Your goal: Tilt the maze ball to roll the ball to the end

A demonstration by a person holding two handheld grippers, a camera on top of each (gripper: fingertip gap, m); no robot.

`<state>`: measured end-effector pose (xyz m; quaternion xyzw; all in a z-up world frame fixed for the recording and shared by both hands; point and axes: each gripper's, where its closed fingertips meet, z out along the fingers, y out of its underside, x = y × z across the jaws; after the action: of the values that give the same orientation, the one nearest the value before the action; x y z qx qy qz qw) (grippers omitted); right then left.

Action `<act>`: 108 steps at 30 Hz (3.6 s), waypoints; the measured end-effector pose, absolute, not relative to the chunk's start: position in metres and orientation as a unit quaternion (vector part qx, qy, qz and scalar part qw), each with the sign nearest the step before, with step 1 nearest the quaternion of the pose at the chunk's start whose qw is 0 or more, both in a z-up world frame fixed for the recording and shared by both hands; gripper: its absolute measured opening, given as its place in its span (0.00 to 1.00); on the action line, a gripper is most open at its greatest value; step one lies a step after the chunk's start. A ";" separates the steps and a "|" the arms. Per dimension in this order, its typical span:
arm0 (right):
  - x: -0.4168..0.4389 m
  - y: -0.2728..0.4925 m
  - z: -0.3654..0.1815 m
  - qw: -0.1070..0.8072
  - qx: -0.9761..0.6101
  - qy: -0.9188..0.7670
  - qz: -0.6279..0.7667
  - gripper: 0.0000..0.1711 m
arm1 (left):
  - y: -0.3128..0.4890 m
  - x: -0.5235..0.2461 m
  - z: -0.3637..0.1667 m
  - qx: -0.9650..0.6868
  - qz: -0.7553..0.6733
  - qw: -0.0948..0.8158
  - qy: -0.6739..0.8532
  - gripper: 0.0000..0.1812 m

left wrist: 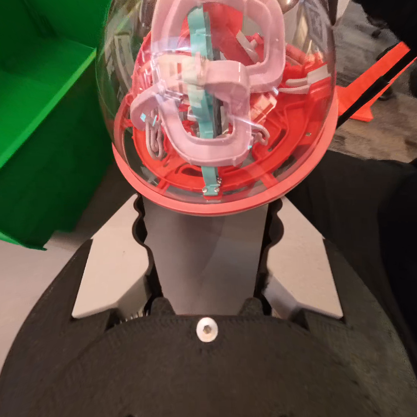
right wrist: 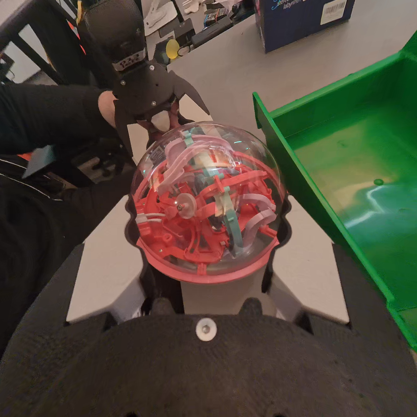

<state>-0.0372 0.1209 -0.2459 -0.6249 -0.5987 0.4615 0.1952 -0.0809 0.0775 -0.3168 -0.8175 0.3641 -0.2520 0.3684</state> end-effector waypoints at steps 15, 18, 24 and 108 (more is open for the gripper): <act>-0.035 0.126 -0.247 0.174 -0.648 -0.558 0.489 0.74 | 0.078 -0.079 -0.308 -0.812 -0.294 0.357 0.356 0.63; -0.027 0.128 -0.245 0.208 -0.631 -0.586 0.464 0.77 | 0.080 -0.082 -0.307 -0.810 -0.286 0.367 0.358 0.62; 0.008 0.114 -0.244 0.265 -0.552 -0.690 0.386 0.78 | 0.080 -0.085 -0.294 -0.789 -0.270 0.403 0.377 0.59; 0.032 0.108 -0.243 0.130 -0.665 -0.550 0.489 0.62 | 0.045 -0.030 -0.299 -0.822 -0.399 0.231 0.334 0.57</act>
<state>0.0319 0.1081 -0.2429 -0.6646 -0.5500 0.4888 0.1295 -0.0302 0.0453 -0.2991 -0.8223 0.3340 -0.3988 0.2305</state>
